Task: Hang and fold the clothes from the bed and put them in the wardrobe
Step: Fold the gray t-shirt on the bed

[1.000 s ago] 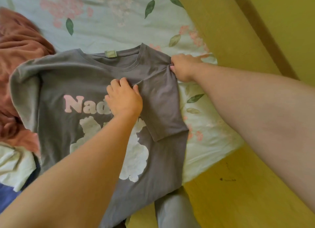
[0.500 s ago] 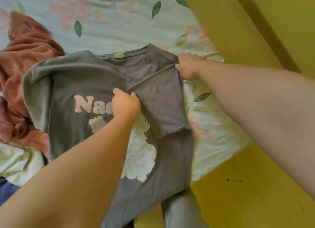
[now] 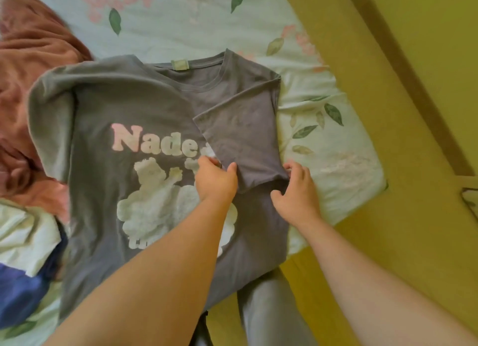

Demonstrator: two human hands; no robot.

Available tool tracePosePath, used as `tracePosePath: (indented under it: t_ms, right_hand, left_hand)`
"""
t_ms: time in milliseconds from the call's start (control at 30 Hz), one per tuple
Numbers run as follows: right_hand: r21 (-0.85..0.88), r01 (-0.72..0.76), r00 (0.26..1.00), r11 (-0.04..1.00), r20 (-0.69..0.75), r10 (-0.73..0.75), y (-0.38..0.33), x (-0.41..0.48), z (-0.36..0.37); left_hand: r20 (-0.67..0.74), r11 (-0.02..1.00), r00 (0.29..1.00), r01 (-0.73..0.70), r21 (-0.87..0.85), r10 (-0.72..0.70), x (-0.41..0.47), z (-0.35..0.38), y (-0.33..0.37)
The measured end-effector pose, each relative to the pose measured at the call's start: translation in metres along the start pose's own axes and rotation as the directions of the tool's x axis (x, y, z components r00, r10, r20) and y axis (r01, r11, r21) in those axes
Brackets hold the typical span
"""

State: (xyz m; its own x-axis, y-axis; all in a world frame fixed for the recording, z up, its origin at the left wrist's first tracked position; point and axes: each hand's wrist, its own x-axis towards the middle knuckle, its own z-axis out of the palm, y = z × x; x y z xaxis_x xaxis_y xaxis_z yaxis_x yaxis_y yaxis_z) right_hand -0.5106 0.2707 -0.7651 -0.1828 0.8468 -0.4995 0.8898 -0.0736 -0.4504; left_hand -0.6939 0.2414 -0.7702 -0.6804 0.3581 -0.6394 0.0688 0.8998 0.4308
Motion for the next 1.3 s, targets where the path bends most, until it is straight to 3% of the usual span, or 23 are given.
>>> tracePosePath:
  t_ms: [133,267,367,433,500,567,633,733,800,967,1067,1167,1200,1300]
  right_hand:
    - [0.061,-0.088,0.979,0.994,-0.180,0.097,-0.008,-0.005,0.011]
    - [-0.180,-0.146,0.980,0.973,-0.161,0.118,-0.018,-0.006,0.012]
    - [-0.200,-0.205,0.939,0.958,-0.318,0.135,-0.051,-0.015,0.022]
    - [-0.143,-0.096,0.938,0.985,-0.343,0.041,-0.085,-0.026,0.037]
    - [-0.095,0.067,0.968,0.993,-0.235,-0.087,-0.128,-0.036,0.057]
    - [-0.033,0.195,0.979,0.980,-0.060,-0.197,-0.176,-0.044,0.080]
    - [0.039,0.284,0.954,0.958,0.087,-0.286,-0.221,-0.050,0.101]
    - [0.078,0.351,0.922,0.933,0.144,-0.359,-0.271,-0.050,0.123]
    - [0.125,0.361,0.910,0.924,0.169,-0.379,-0.293,-0.049,0.130]
    - [0.272,0.425,0.836,0.863,0.249,-0.490,-0.320,-0.061,0.144]
    - [0.502,0.280,0.872,0.818,0.223,-0.435,-0.340,-0.062,0.141]
    - [0.708,0.156,0.933,0.689,0.123,-0.337,-0.352,-0.052,0.128]
    - [0.736,0.131,0.945,0.664,0.109,-0.308,-0.351,-0.048,0.123]
    - [0.810,-0.038,0.953,0.585,0.206,-0.223,-0.342,-0.037,0.109]
  left_hand:
    - [0.124,0.996,0.991,-0.034,-0.088,0.045,0.007,-0.016,-0.013]
    - [0.168,0.989,0.979,-0.098,-0.108,0.115,0.013,-0.050,-0.024]
    - [-0.073,0.986,0.986,-0.156,-0.067,0.151,0.031,-0.106,-0.038]
    - [-0.332,0.986,0.942,-0.100,-0.132,0.051,0.048,-0.154,-0.052]
    - [-0.520,0.971,0.846,-0.009,-0.237,-0.119,0.066,-0.200,-0.070]
    - [-0.573,0.946,0.771,0.114,-0.304,-0.277,0.085,-0.237,-0.088]
    - [-0.493,0.943,0.812,0.198,-0.268,-0.311,0.102,-0.262,-0.105]
    - [-0.282,0.995,0.956,0.058,-0.076,-0.077,0.115,-0.278,-0.114]
    - [-0.264,0.999,0.964,-0.027,-0.024,0.020,0.117,-0.290,-0.109]
    - [-0.351,0.893,0.936,-0.186,-0.410,0.034,0.101,-0.324,-0.065]
    - [-0.196,0.848,0.954,-0.293,-0.441,0.227,0.083,-0.339,-0.029]
    - [0.182,0.833,0.935,-0.167,-0.528,0.303,0.060,-0.336,-0.003]
    - [0.250,0.817,0.918,-0.120,-0.564,0.308,0.054,-0.332,0.004]
    - [0.203,0.752,0.917,-0.139,-0.645,0.344,0.053,-0.324,0.014]
